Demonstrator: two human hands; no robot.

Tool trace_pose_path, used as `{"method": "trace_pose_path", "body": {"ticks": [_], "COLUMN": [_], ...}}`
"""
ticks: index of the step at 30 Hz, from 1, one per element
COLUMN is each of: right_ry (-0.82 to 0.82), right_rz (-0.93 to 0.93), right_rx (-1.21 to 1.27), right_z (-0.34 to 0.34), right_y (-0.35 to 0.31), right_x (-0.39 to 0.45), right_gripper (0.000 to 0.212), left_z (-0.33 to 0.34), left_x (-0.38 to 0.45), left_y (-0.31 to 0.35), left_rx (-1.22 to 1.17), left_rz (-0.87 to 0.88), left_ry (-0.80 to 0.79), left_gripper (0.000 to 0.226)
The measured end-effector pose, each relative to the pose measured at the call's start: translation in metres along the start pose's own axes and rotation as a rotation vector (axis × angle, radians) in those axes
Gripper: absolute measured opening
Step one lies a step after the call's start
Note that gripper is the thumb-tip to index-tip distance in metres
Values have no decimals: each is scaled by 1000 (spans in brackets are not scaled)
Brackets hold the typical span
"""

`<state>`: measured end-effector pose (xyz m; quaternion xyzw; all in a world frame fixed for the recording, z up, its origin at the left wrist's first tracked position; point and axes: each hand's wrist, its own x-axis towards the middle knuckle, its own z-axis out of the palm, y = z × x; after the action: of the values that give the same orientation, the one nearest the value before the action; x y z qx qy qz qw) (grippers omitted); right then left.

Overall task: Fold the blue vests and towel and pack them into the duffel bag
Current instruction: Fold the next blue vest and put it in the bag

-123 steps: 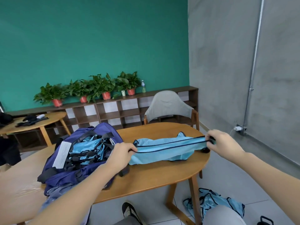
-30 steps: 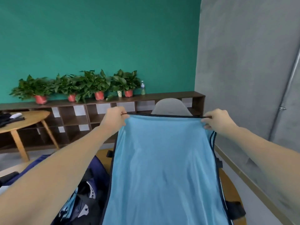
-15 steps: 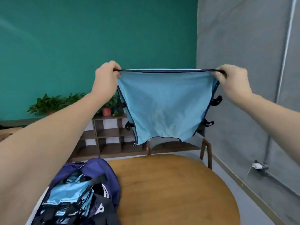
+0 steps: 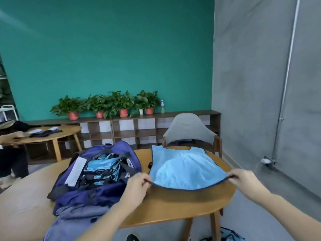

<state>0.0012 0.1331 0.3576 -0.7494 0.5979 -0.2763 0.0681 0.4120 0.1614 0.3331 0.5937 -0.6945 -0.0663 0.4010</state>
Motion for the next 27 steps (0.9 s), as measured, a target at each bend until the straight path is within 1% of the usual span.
{"method": "trace_pose_path", "body": {"ticks": [2, 5, 7, 10, 12, 15, 16, 18, 20, 22, 24, 27], "right_ry": [-68, -60, -37, 14, 11, 36, 47, 87, 165, 239, 247, 202], "right_rz": [71, 99, 104, 71, 51, 34, 29, 34, 37, 16, 14, 39], "right_rx": [5, 36, 61, 78, 47, -29, -24, 89, 175, 190, 210, 229], "right_z": [18, 31, 30, 26, 20, 7, 2, -6, -16, -26, -31, -24], "right_y": [17, 28, 26, 24, 22, 19, 16, 11, 3, -5, -10, -5], "right_x": [-25, -50, -59, -67, -71, -70, -68, -60, -44, -20, 9, 57], "right_gripper": [16, 15, 14, 17, 14, 20, 21, 18, 16, 15, 11, 13], "left_z": [15, 22, 22, 19, 17, 11, 8, 1, -6, -13, -16, -4], "left_x": [-28, -47, -51, -54, -56, -51, -47, -33, -12, 14, 43, 88], "left_y": [-12, -14, -6, 6, 14, 21, 25, 31, 40, 46, 45, 27], "left_rx": [24, 98, 130, 26, -17, -44, -55, -65, -82, -109, -99, -40], "left_rz": [-9, 29, 54, 29, 16, 65, 78, 98, 115, 124, 120, 79], "left_ry": [-72, -117, -124, -120, -107, -86, -82, -51, 18, 87, 120, 102], "left_gripper": [29, 13, 11, 12, 10, 9, 10, 11, 12, 11, 11, 14]}}
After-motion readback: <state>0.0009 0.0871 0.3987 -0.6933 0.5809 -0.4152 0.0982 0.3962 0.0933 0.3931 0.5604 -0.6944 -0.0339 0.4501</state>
